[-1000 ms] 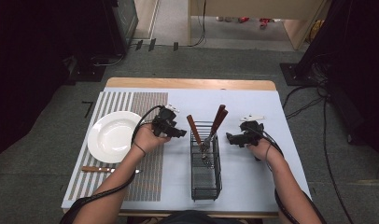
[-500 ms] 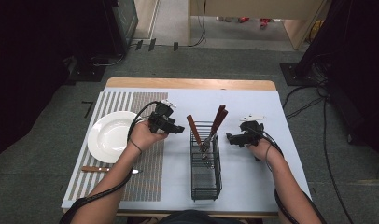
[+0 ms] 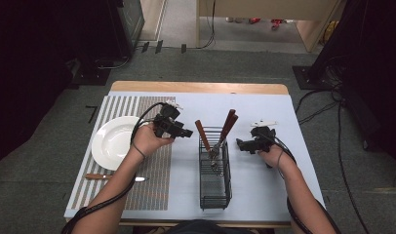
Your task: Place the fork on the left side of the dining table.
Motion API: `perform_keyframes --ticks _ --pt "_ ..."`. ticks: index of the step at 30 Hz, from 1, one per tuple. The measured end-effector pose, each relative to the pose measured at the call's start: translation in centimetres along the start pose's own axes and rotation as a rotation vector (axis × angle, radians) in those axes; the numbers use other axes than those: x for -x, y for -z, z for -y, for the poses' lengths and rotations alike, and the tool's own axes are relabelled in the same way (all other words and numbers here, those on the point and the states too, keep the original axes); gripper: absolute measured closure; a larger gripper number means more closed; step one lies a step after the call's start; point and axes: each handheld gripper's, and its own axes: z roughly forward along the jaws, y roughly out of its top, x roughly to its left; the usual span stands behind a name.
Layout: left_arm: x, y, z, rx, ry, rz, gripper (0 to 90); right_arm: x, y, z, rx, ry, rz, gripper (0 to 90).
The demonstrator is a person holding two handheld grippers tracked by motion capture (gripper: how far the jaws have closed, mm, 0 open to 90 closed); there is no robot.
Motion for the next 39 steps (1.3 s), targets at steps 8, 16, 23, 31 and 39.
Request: perform_keyframes --ticks 8,16,23,31,39 --pt "0.4 1.2 -0.4 0.028 -0.009 0.011 44.8 0.0 0.0 0.0 -0.001 -0.002 0.0 0.0" --pt "0.9 2.1 -0.8 0.048 -0.005 0.038 42.7 0.0 0.0 0.0 -0.001 -0.001 0.0 0.0" --pt "1.3 3.3 -1.2 0.065 -0.013 0.053 48.8 0.0 0.0 0.0 0.0 -0.003 0.0 0.0" --pt "2.2 4.3 -1.6 0.073 -0.048 0.046 51.8 0.0 0.0 0.0 0.0 -0.002 0.0 0.0" --pt "2.8 5.4 -2.0 0.096 -0.056 0.052 50.9 0.0 0.0 0.0 0.0 0.0 0.0 0.0"
